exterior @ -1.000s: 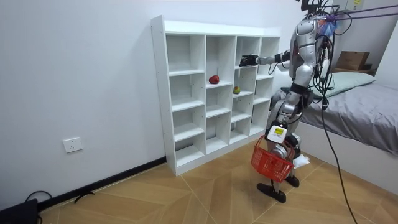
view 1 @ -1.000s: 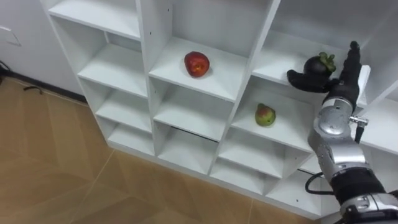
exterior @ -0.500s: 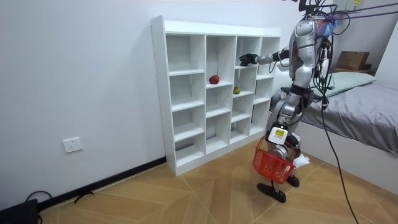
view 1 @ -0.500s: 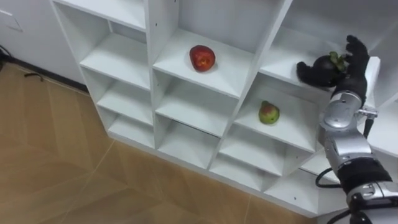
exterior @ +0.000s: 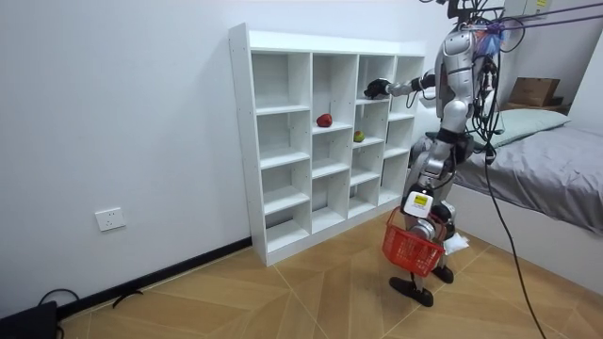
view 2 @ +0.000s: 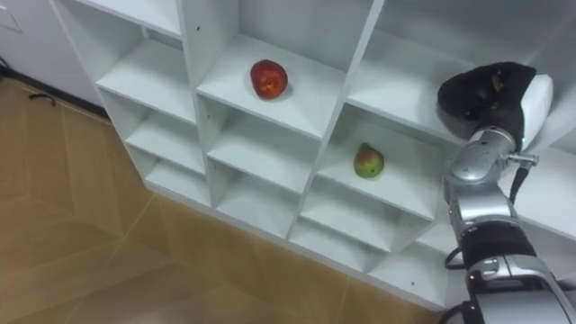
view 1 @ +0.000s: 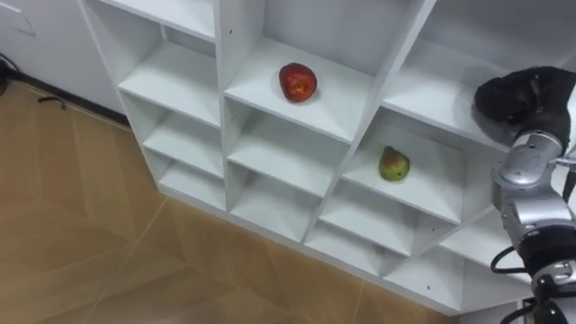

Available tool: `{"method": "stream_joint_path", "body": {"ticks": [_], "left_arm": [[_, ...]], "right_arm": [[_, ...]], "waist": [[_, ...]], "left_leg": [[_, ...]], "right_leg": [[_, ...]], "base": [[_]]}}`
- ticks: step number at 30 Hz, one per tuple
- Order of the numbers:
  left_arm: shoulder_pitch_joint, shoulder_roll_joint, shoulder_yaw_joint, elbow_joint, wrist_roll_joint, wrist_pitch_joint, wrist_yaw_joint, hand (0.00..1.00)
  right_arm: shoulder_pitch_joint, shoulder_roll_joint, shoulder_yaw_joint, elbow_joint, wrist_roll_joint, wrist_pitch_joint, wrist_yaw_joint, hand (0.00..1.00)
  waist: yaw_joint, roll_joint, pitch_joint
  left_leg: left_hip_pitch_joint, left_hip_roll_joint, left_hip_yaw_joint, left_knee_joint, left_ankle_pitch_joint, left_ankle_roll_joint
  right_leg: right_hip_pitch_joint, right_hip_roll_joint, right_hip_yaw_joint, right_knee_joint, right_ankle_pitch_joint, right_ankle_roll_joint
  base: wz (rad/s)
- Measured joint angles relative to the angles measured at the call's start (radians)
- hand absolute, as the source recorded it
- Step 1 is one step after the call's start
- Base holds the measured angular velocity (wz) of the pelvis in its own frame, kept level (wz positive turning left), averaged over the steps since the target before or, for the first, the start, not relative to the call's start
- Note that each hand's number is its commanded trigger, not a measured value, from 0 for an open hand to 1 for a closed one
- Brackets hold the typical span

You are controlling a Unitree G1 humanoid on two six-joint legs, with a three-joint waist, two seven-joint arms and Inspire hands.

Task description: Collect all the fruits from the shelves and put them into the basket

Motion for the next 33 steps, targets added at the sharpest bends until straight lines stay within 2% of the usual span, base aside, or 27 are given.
{"method": "stream_joint_path", "body": {"ticks": [4, 5, 6, 12, 15, 19, 21, 24, 26, 29, 33], "left_arm": [[-0.015, 0.005, -0.009, 0.000, -0.005, 0.000, -0.001, 1.00], [-0.022, 0.006, -0.018, 0.001, -0.026, 0.000, -0.002, 1.00], [-0.028, 0.006, -0.020, 0.001, -0.036, 0.000, -0.003, 1.00], [-0.082, 0.004, -0.027, -0.002, -0.080, -0.001, -0.043, 1.00], [-0.122, 0.001, -0.057, -0.004, -0.117, 0.000, -0.046, 1.00], [-0.159, -0.020, -0.097, -0.029, -0.180, 0.000, -0.069, 1.00], [-0.163, -0.039, -0.100, -0.079, -0.188, 0.001, -0.070, 1.00], [-0.169, -0.037, -0.146, -0.179, -0.215, -0.008, -0.070, 1.00], [-0.188, -0.046, -0.179, -0.229, -0.303, -0.022, -0.078, 1.00], [-0.188, -0.057, -0.216, -0.280, -0.382, -0.019, -0.094, 1.00], [-0.183, -0.074, -0.251, -0.341, -0.396, -0.010, -0.109, 1.00]], "right_arm": [[0.000, -0.004, 0.011, 0.000, -0.016, 0.001, 0.010, 1.00], [0.000, -0.006, 0.022, 0.000, -0.021, -0.001, 0.011, 1.00], [0.000, -0.007, 0.023, 0.000, -0.028, -0.002, 0.014, 1.00], [-0.001, -0.009, 0.027, -0.001, -0.093, -0.007, 0.040, 1.00], [-0.001, -0.007, 0.030, -0.001, -0.088, -0.002, 0.045, 1.00], [-0.003, 0.014, 0.029, -0.008, -0.096, 0.001, 0.049, 1.00], [-0.003, 0.020, 0.029, -0.032, -0.115, 0.014, 0.052, 1.00], [0.004, 0.040, 0.038, -0.105, -0.106, 0.046, 0.066, 1.00], [0.015, 0.048, 0.070, -0.168, -0.093, 0.069, 0.080, 1.00], [0.030, 0.054, 0.117, -0.238, -0.079, 0.095, 0.108, 1.00], [0.063, 0.064, 0.138, -0.322, -0.082, 0.111, 0.137, 1.00]], "waist": [[-0.002, 0.000, 0.0003], [-0.002, 0.007, 0.0050], [-0.002, 0.008, 0.0064], [-0.008, 0.012, 0.0042], [-0.009, 0.007, 0.0009], [-0.026, 0.004, -0.0015], [-0.038, 0.002, -0.0027], [-0.065, 0.004, -0.0038], [-0.077, 0.005, -0.0043], [-0.090, 0.005, -0.0043], [-0.110, 0.005, -0.0044]], "left_leg": [[-0.002, 0.000, 0.001, 0.005, 0.000, 0.000], [-0.002, 0.000, 0.002, 0.007, 0.000, 0.000], [-0.002, 0.000, 0.002, 0.008, 0.000, 0.000], [-0.003, 0.000, 0.004, 0.007, 0.001, -0.001], [0.001, 0.000, 0.004, 0.006, 0.003, -0.002], [0.008, 0.000, 0.006, 0.003, 0.003, -0.002], [-0.001, 0.000, 0.008, 0.006, 0.003, -0.002], [-0.002, 0.001, 0.011, 0.008, 0.003, -0.002], [0.003, 0.001, 0.021, 0.007, 0.003, -0.001], [0.015, 0.001, 0.032, 0.002, 0.003, -0.001], [0.014, 0.002, 0.033, 0.003, 0.003, -0.001]], "right_leg": [[-0.001, -0.001, 0.000, 0.000, 0.000, 0.000], [0.001, -0.001, 0.000, -0.001, 0.000, 0.000], [0.002, -0.001, 0.000, 0.000, 0.000, 0.000], [0.002, 0.000, 0.000, 0.001, 0.000, -0.001], [0.003, 0.000, 0.003, 0.001, 0.000, -0.001], [0.009, 0.000, 0.009, 0.001, 0.000, -0.001], [0.001, 0.000, 0.009, 0.001, 0.000, -0.001], [-0.001, 0.001, 0.010, 0.001, 0.001, -0.001], [-0.002, 0.000, 0.018, 0.002, 0.001, -0.001], [0.003, -0.001, 0.030, 0.003, 0.001, -0.001], [0.002, -0.001, 0.030, 0.004, 0.001, -0.001]], "base": [[0.00], [0.00], [0.00], [0.00], [0.00], [-0.01], [0.00], [-0.02], [-0.11], [-0.13], [0.00]]}}
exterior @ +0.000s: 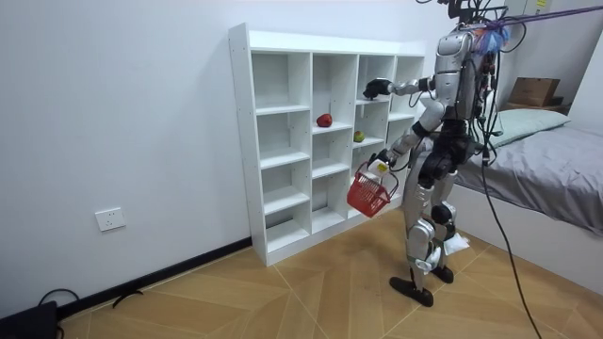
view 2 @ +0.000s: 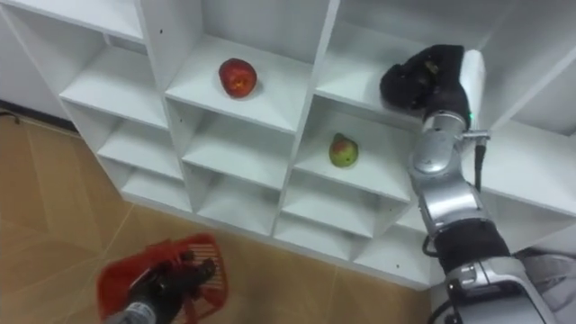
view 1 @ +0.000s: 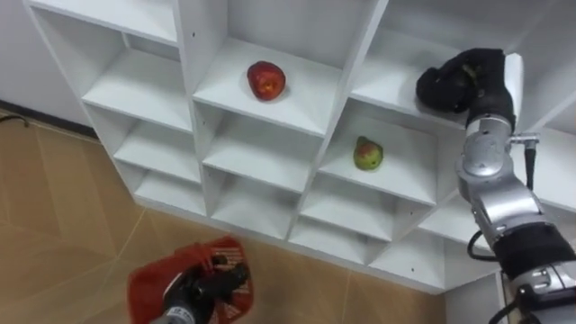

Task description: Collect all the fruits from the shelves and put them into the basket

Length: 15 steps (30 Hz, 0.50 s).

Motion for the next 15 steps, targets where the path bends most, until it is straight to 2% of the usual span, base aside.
{"method": "stream_joint_path", "body": {"ticks": [2, 6, 10, 15], "left_arm": [[-0.004, -0.009, -0.007, -0.006, -0.014, 0.000, -0.003, 1.00], [-0.011, -0.011, -0.042, -0.031, -0.077, 0.000, -0.002, 1.00], [-0.034, -0.018, -0.065, -0.034, -0.077, 0.001, -0.001, 1.00], [-0.035, -0.023, -0.076, -0.084, -0.077, 0.001, 0.001, 1.00]], "right_arm": [[0.024, 0.029, 0.004, -0.065, 0.000, 0.019, 0.015, 1.00], [0.052, 0.057, 0.010, -0.119, -0.001, 0.021, 0.029, 1.00], [0.095, 0.097, 0.018, -0.172, -0.027, 0.018, 0.036, 1.00], [0.117, 0.100, 0.019, -0.180, -0.041, 0.014, 0.047, 1.00]], "waist": [[-0.024, 0.000, -0.0003], [-0.047, 0.002, -0.0017], [-0.058, 0.014, -0.0083], [-0.063, 0.035, -0.0160]], "left_leg": [[0.000, 0.001, -0.001, 0.003, 0.000, 0.000], [0.001, 0.001, -0.001, 0.004, 0.000, 0.000], [0.002, 0.002, -0.001, 0.005, 0.000, 0.000], [0.017, 0.002, -0.001, 0.000, 0.000, 0.000]], "right_leg": [[0.003, 0.002, -0.002, -0.001, 0.000, 0.000], [0.005, 0.002, -0.003, 0.000, 0.001, -0.001], [0.006, 0.003, -0.004, -0.001, 0.002, -0.003], [0.017, 0.003, 0.004, -0.001, 0.002, -0.003]], "base": [[0.00], [0.00], [0.00], [0.00]]}}
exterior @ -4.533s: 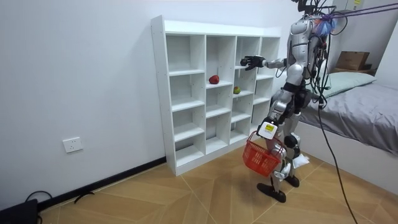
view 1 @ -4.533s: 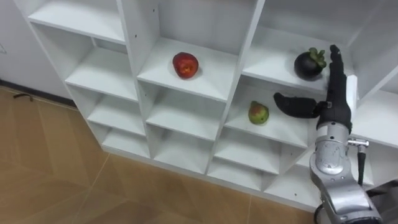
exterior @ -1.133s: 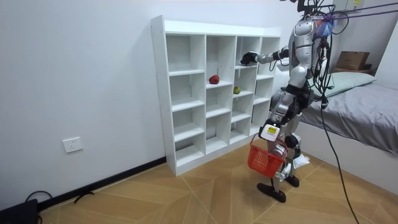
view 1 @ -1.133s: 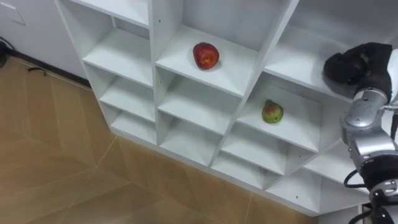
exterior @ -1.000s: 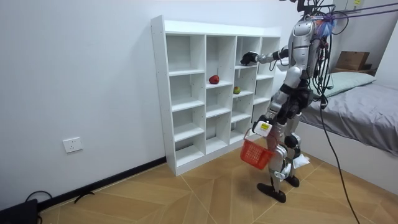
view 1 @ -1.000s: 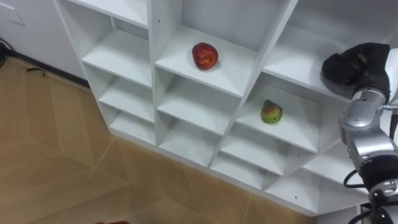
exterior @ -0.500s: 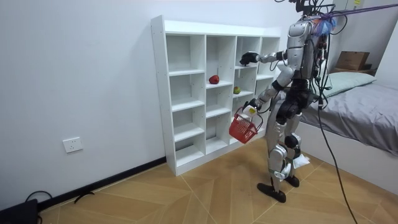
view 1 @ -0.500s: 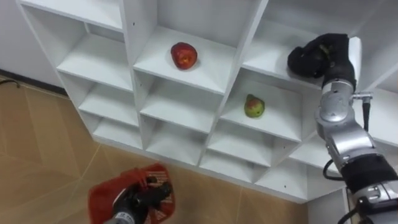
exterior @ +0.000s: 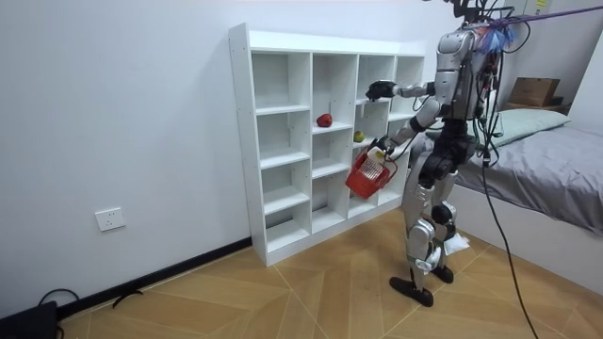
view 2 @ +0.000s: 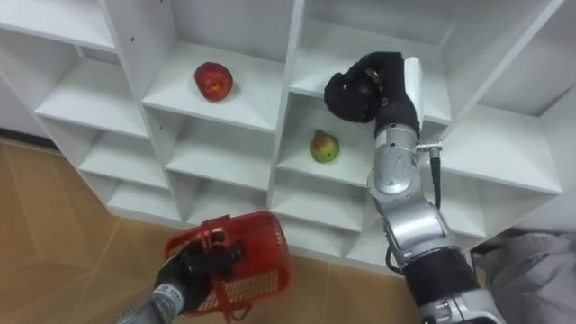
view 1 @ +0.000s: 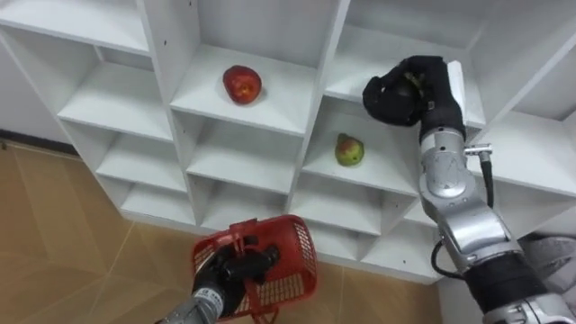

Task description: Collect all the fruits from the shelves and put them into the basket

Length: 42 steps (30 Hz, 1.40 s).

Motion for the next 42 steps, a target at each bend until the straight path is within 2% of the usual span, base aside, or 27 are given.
{"method": "stream_joint_path", "body": {"ticks": [3, 6, 8, 11, 18, 20, 25, 32, 42], "left_arm": [[0.000, 0.001, -0.008, -0.033, -0.001, 0.000, 0.001, 1.00], [-0.001, -0.005, -0.013, -0.039, -0.026, 0.000, 0.001, 1.00], [-0.002, -0.011, -0.015, -0.040, -0.025, 0.000, 0.001, 1.00], [-0.005, -0.024, -0.008, -0.043, -0.024, 0.000, 0.000, 1.00], [-0.012, -0.029, -0.019, -0.064, -0.047, -0.002, -0.001, 1.00], [-0.014, -0.029, -0.030, -0.076, -0.077, -0.002, -0.002, 1.00], [-0.022, -0.034, -0.053, -0.095, -0.097, -0.003, -0.002, 1.00], [-0.022, -0.034, -0.052, -0.095, -0.099, -0.001, 0.000, 1.00], [-0.022, -0.029, -0.066, -0.101, -0.116, 0.002, 0.048, 1.00]], "right_arm": [[0.050, 0.006, 0.013, -0.046, -0.016, 0.004, 0.033, 1.00], [0.104, 0.017, 0.038, -0.063, -0.017, 0.025, 0.071, 1.00], [0.138, 0.025, 0.054, -0.067, -0.030, 0.028, 0.087, 1.00], [0.165, 0.042, 0.063, -0.069, -0.034, 0.028, 0.112, 1.00], [0.178, 0.048, 0.092, -0.092, -0.035, 0.026, 0.121, 1.00], [0.209, 0.071, 0.122, -0.113, -0.037, 0.026, 0.125, 1.00], [0.243, 0.094, 0.181, -0.113, -0.037, 0.026, 0.165, 1.00], [0.296, 0.106, 0.188, -0.106, -0.037, 0.028, 0.196, 1.00], [0.296, 0.108, 0.208, -0.067, -0.035, 0.030, 0.195, 1.00]], "waist": [[-0.005, 0.008, 0.0013], [-0.011, 0.009, 0.0013], [-0.012, 0.012, 0.0034], [-0.015, 0.023, 0.0105], [-0.015, 0.025, 0.0105], [-0.017, 0.025, 0.0105], [-0.018, 0.028, 0.0122], [-0.018, 0.048, 0.0074], [-0.014, 0.052, 0.0081]], "left_leg": [[0.005, 0.000, 0.002, -0.001, 0.000, 0.000], [0.007, 0.000, 0.004, -0.004, 0.000, 0.000], [0.010, 0.000, 0.005, -0.004, 0.000, 0.000], [0.011, 0.000, 0.006, -0.005, 0.000, 0.000], [0.017, 0.000, 0.003, -0.013, 0.000, 0.000], [0.016, 0.001, 0.003, -0.014, 0.000, 0.000], [0.011, 0.000, 0.000, -0.014, 0.000, 0.000], [-0.003, -0.001, 0.000, -0.010, 0.000, 0.000], [-0.003, -0.001, 0.000, -0.012, 0.000, 0.000]], "right_leg": [[0.004, 0.000, 0.002, 0.000, 0.000, 0.000], [0.005, 0.000, 0.003, 0.001, 0.000, 0.000], [0.007, 0.000, 0.003, 0.001, 0.000, 0.000], [0.007, 0.000, 0.005, 0.000, 0.000, 0.000], [0.009, 0.000, 0.007, -0.002, 0.000, 0.000], [0.008, 0.001, 0.007, -0.002, 0.000, 0.001], [0.005, 0.001, 0.005, -0.002, 0.000, 0.000], [-0.005, 0.000, 0.003, -0.002, 0.000, 0.000], [-0.006, 0.000, 0.003, -0.002, 0.000, 0.000]], "base": [[-0.01], [-0.02], [0.00], [0.00], [0.00], [0.00], [0.00], [0.00], [0.00]]}}
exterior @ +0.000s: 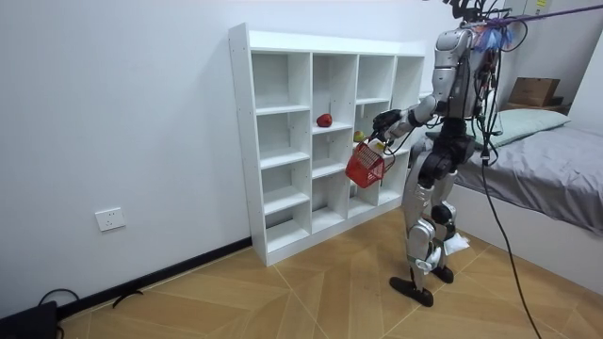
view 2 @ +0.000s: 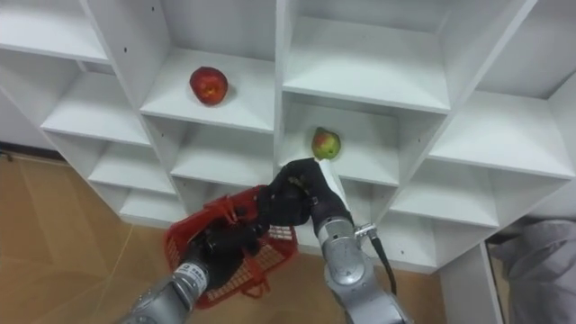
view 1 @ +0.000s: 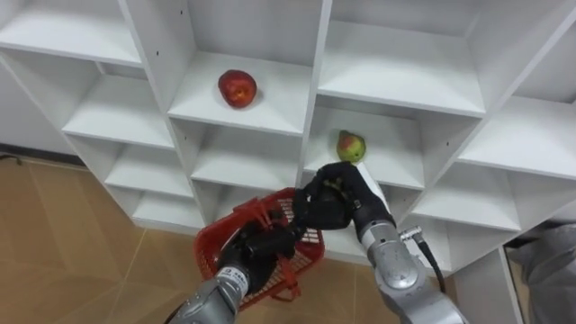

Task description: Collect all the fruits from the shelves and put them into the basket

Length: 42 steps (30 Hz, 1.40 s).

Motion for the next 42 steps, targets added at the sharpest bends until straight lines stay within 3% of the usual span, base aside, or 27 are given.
{"method": "stream_joint_path", "body": {"ticks": [4, 11, 42], "left_arm": [[0.000, 0.002, -0.017, 0.000, -0.002, 0.023, 0.018, 1.00], [0.000, 0.001, -0.034, 0.000, -0.002, 0.041, 0.033, 1.00], [0.000, 0.005, -0.055, 0.003, 0.000, 0.070, 0.087, 1.00]], "right_arm": [[0.000, -0.001, 0.009, 0.023, 0.003, 0.004, 0.002, 1.00], [0.000, 0.001, 0.018, 0.046, 0.016, 0.014, 0.000, 1.00], [-0.004, 0.022, 0.021, 0.123, 0.052, 0.014, -0.023, 1.00]], "waist": [[0.001, 0.009, 0.0052], [0.000, 0.020, 0.0062], [0.008, 0.006, 0.0067]], "left_leg": [[-0.001, 0.000, 0.000, 0.001, 0.000, 0.000], [-0.001, 0.000, 0.001, 0.001, 0.000, 0.000], [-0.003, -0.002, 0.003, 0.010, 0.001, 0.001]], "right_leg": [[0.000, 0.000, -0.002, 0.000, 0.000, 0.000], [0.000, 0.000, -0.001, 0.000, 0.000, 0.000], [0.002, -0.003, 0.000, -0.002, -0.001, 0.001]], "base": [[0.00], [0.00], [0.00]]}}
